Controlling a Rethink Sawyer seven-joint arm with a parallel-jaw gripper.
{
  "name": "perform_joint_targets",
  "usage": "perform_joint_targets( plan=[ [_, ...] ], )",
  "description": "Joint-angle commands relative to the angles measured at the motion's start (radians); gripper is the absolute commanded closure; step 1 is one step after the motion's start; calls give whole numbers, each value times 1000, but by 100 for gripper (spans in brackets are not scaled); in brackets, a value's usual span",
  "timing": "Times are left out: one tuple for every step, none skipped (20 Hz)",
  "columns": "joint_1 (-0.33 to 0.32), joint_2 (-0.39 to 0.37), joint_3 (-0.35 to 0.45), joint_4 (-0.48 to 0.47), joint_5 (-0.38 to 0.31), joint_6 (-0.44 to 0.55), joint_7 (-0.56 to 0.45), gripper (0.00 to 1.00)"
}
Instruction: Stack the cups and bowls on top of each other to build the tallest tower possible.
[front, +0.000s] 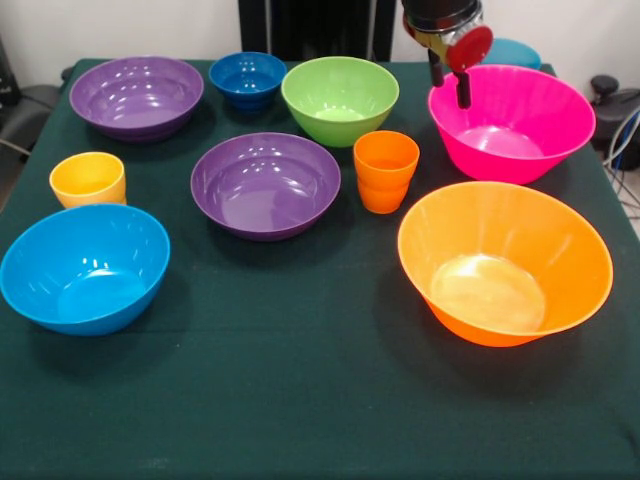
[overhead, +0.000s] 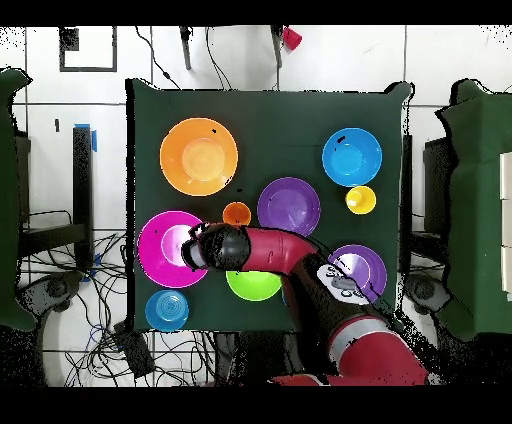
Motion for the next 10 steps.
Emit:
perform_joint_targets(
  plan=[
    [-17,76,66,-64,-89,27,-157,0],
    [-15,75,60,-68,-96,21,-152,0],
    [-13,75,54,-71,-102,16,-147,0],
    [-13,72,57,-70,-100,23,-143,0],
    [-17,75,57,-75,-103,27,-143,0],
    [-12,72,53,-78,-106,32,-140,0],
    [-11,71,50,-80,-110,37,-138,0],
    [-16,76,54,-81,-111,41,-141,0],
    [-16,71,56,-76,-114,43,-139,0],
    [-15,66,53,-77,-124,44,-142,0]
  ],
)
